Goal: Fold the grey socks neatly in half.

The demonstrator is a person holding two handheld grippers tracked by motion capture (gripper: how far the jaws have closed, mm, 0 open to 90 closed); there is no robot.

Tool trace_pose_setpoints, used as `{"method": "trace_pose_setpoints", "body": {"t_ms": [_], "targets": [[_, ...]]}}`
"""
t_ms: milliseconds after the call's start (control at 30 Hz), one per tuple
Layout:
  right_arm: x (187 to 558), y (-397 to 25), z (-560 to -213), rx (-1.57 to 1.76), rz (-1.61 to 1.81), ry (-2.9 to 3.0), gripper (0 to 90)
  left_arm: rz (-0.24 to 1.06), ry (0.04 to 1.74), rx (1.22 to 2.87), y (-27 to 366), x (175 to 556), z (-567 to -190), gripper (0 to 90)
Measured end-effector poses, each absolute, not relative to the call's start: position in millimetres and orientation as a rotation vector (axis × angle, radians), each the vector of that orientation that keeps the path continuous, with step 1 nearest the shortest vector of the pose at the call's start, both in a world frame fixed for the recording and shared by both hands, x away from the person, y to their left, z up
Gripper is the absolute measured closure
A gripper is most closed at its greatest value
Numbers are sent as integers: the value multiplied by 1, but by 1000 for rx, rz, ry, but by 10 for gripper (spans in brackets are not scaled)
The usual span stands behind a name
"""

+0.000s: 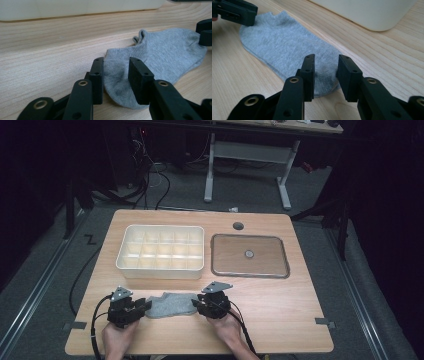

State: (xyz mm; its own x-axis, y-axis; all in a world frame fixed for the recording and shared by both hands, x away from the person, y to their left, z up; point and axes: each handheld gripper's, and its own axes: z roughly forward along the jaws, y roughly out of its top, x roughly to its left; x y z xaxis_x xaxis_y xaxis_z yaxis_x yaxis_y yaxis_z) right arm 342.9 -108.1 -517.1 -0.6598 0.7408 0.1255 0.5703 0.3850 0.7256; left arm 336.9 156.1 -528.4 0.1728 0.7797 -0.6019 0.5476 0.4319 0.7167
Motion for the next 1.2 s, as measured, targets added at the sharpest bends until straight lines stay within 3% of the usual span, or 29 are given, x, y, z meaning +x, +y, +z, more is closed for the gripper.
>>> {"method": "trace_pose_setpoints", "body": {"t_ms": [367, 1200], "targets": [[342, -118, -525, 1195, 1084, 2413, 681, 252, 1475, 1277, 145, 336, -530, 733], [335, -155, -526, 1268, 1049, 2352, 669, 211, 1432, 1320, 105, 346, -531, 748]]}}
